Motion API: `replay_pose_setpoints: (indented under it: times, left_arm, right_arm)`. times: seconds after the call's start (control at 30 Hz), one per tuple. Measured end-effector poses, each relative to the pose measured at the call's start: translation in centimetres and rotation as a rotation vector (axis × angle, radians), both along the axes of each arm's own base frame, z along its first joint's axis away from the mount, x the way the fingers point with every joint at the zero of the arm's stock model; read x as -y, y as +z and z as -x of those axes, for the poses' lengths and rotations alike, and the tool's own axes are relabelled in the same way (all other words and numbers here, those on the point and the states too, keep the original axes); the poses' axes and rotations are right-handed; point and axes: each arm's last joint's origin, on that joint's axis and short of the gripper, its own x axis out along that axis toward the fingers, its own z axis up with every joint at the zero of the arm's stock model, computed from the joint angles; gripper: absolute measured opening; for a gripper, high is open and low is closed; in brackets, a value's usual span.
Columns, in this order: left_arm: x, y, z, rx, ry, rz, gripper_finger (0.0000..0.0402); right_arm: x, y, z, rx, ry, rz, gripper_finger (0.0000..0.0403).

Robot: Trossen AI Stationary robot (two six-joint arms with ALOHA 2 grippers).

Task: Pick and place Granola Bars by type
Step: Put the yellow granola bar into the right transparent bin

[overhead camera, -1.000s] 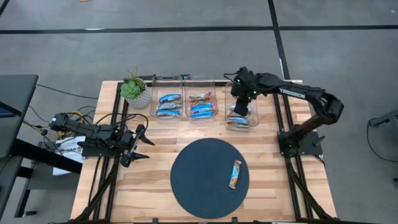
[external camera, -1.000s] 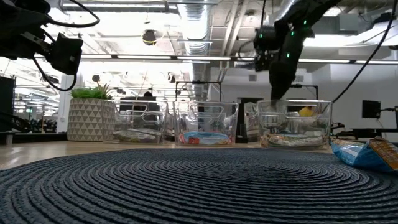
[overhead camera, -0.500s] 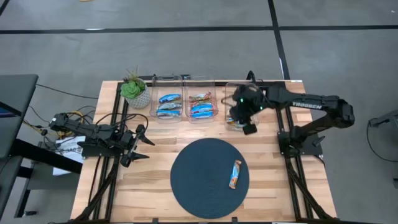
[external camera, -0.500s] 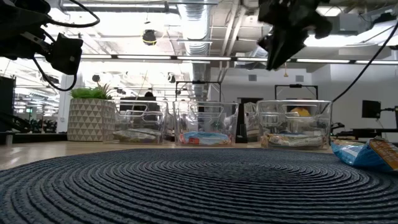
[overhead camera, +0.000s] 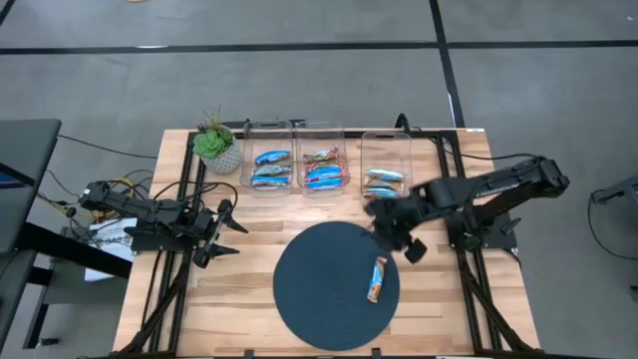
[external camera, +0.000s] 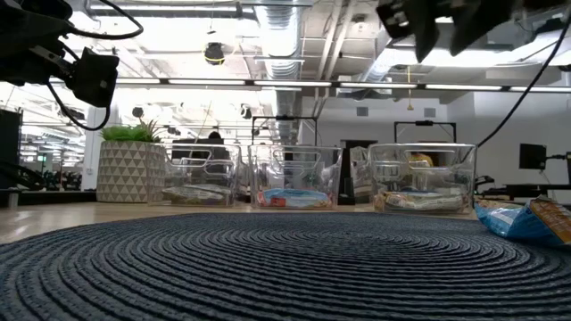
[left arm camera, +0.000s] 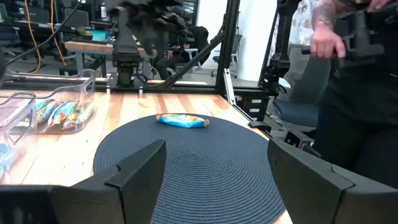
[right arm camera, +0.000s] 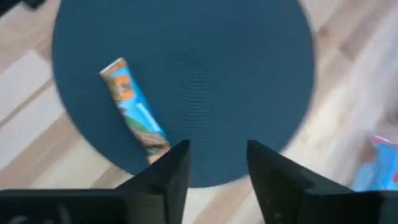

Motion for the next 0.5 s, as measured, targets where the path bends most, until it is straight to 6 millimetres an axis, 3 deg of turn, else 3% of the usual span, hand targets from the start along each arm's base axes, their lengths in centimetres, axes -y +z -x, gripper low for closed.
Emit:
replay_pose_setpoints:
  times: [0.27, 0.5]
  left_arm:
    - [0.0, 0.0, 0.0, 0.000, 0.000, 0.000, 0.0274]
    - [0.0, 0.0, 0.0, 0.000, 0.000, 0.000, 0.0274]
  right_arm:
    - [-4.6, -1.5, 0.2, -0.020, 0.104, 0.115, 0.0226]
    - [-6.8, -3.9, -0.4, -0.115, 0.175, 0.148, 0.0243]
